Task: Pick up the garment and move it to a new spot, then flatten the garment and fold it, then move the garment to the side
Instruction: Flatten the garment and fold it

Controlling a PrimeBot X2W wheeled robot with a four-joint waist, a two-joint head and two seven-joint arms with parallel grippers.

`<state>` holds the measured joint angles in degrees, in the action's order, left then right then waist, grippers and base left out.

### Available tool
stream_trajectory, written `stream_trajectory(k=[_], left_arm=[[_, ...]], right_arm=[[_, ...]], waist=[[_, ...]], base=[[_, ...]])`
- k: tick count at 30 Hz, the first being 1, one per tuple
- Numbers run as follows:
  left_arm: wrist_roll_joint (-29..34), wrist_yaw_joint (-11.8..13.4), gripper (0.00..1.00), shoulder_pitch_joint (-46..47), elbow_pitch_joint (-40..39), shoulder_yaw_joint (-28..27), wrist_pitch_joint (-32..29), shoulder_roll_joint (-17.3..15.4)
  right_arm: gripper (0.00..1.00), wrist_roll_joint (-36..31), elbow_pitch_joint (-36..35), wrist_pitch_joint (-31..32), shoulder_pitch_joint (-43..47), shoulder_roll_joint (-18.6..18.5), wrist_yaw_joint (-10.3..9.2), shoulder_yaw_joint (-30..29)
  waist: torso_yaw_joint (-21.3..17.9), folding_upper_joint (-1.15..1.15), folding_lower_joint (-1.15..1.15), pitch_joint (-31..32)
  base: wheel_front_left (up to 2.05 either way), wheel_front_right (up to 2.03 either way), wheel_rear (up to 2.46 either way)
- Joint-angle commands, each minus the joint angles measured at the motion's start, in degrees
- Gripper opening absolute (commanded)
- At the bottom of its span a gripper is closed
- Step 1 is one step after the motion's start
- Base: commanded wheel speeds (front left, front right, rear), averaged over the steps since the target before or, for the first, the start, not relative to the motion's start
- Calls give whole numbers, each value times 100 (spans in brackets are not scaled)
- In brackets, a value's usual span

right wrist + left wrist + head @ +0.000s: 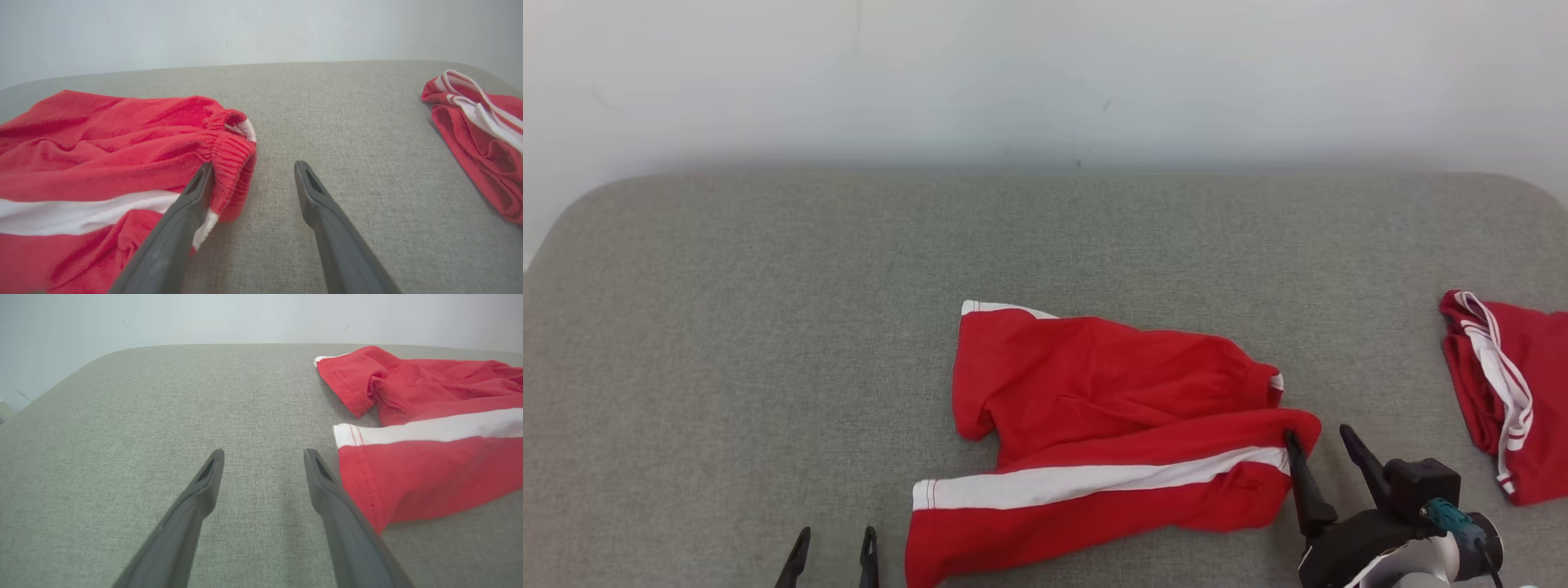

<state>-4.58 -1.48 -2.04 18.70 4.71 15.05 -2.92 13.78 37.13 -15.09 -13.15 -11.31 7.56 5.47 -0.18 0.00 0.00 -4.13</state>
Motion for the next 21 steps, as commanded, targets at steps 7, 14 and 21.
stream_trajectory(k=[7, 14, 21], left_arm=[[75, 19, 100, -130, -151, -217, 17, 3], [138, 7, 100, -231, -240, -355, 17, 2], [274, 37, 100, -353, -463, -468, 17, 4]], right_arm=[[100, -548, -1049, -3, 439, 348, -15, -417], [100, -801, -1696, -3, 751, 586, -15, -410], [100, -1021, -1796, -3, 1074, 725, -15, -565]], waist=[[-72, 0, 0, 229], [-35, 0, 0, 351], [-35, 0, 0, 481]], base=[[0, 0, 0], [0, 0, 0], [0, 0, 0]])
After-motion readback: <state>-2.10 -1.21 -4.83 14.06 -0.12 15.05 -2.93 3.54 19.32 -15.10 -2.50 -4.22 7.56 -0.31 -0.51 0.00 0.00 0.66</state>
